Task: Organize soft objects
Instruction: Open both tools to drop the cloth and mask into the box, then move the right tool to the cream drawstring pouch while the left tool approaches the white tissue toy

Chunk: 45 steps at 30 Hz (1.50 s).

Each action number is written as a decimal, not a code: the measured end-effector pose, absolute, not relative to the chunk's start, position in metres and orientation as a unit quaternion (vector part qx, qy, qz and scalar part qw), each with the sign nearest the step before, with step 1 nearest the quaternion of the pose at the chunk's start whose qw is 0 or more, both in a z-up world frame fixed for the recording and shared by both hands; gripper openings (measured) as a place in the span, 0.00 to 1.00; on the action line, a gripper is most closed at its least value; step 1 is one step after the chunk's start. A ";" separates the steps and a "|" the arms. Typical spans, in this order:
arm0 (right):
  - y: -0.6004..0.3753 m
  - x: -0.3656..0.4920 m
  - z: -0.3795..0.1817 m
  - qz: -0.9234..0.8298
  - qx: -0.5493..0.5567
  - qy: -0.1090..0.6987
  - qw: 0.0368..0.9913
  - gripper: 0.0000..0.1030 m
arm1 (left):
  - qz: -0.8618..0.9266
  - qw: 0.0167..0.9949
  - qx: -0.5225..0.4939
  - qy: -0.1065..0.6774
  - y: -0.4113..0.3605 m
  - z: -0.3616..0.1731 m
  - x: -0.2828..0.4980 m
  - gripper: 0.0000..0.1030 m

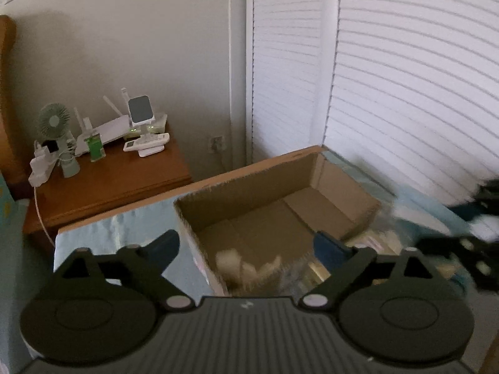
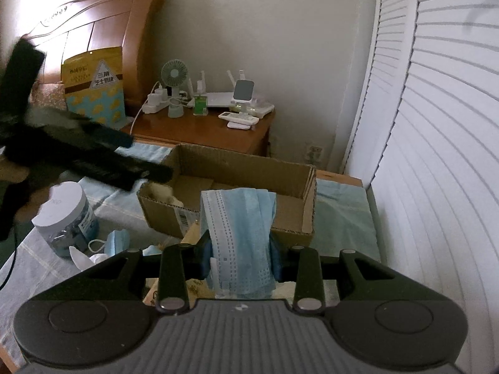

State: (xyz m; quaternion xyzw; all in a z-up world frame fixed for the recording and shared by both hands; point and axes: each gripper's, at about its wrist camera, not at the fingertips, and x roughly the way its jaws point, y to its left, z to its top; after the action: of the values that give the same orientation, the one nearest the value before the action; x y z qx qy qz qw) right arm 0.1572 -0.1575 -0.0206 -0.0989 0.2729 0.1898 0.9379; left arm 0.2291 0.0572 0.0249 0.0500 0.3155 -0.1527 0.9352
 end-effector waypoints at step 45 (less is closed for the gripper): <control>-0.074 0.266 -0.015 0.250 -0.115 0.285 0.918 1.00 | -0.029 0.951 0.005 0.307 0.092 -0.007 0.098 0.99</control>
State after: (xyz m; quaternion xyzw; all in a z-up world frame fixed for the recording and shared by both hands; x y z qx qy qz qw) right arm 0.2664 -0.0742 -0.0149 -0.1146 0.2850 0.2496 0.9183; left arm 0.0981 0.0919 -0.0068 0.0049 0.3071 -0.0286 0.9512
